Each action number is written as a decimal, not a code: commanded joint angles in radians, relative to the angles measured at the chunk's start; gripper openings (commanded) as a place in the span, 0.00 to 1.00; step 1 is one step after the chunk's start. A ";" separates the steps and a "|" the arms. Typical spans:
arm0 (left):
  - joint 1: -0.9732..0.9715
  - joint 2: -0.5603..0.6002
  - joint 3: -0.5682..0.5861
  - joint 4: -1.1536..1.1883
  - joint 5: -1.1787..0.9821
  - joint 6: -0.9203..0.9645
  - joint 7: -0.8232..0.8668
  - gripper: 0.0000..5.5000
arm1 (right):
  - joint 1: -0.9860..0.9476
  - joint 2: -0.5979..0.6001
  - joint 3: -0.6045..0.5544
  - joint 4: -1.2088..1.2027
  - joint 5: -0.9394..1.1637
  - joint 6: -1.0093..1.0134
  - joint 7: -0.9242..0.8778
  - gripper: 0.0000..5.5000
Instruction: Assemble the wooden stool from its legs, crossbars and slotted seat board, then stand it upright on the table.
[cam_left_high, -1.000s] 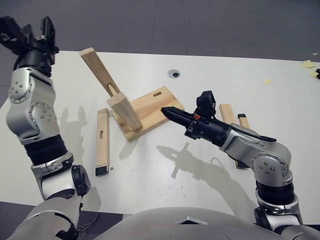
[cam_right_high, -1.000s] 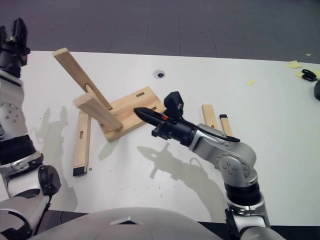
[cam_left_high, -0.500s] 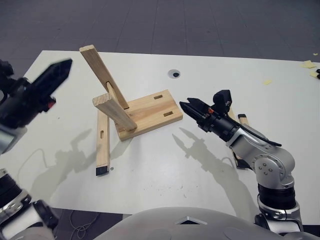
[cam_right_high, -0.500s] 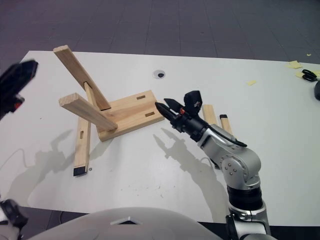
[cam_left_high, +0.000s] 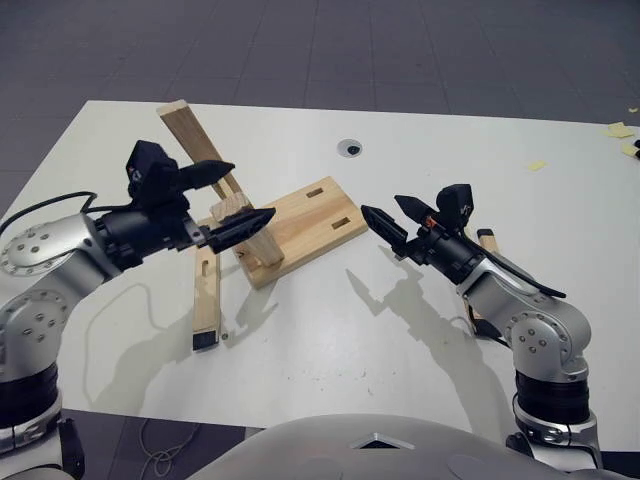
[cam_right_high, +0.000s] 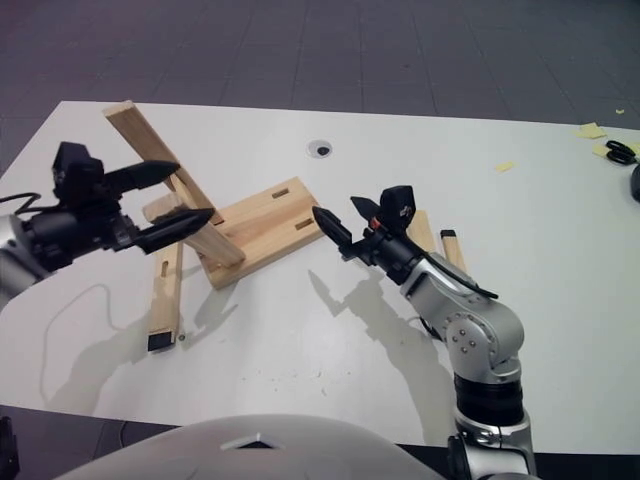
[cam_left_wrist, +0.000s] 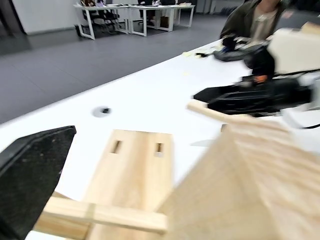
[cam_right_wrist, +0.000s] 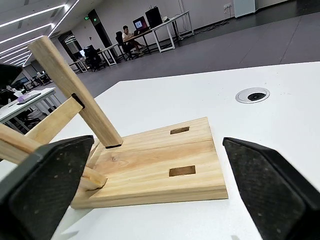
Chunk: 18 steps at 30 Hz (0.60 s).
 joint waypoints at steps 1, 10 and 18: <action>-0.152 -0.004 -0.143 0.258 0.309 -0.272 -0.028 0.98 | -0.038 -0.006 0.032 0.019 -0.044 0.002 0.017 0.97; -0.360 -0.212 -0.222 0.480 0.559 -0.523 0.132 0.98 | -0.154 -0.017 0.081 0.151 -0.234 -0.054 0.033 0.97; -0.487 -0.342 -0.211 0.222 0.533 -0.383 0.253 0.98 | -0.141 0.008 0.045 0.143 -0.251 -0.053 0.036 0.97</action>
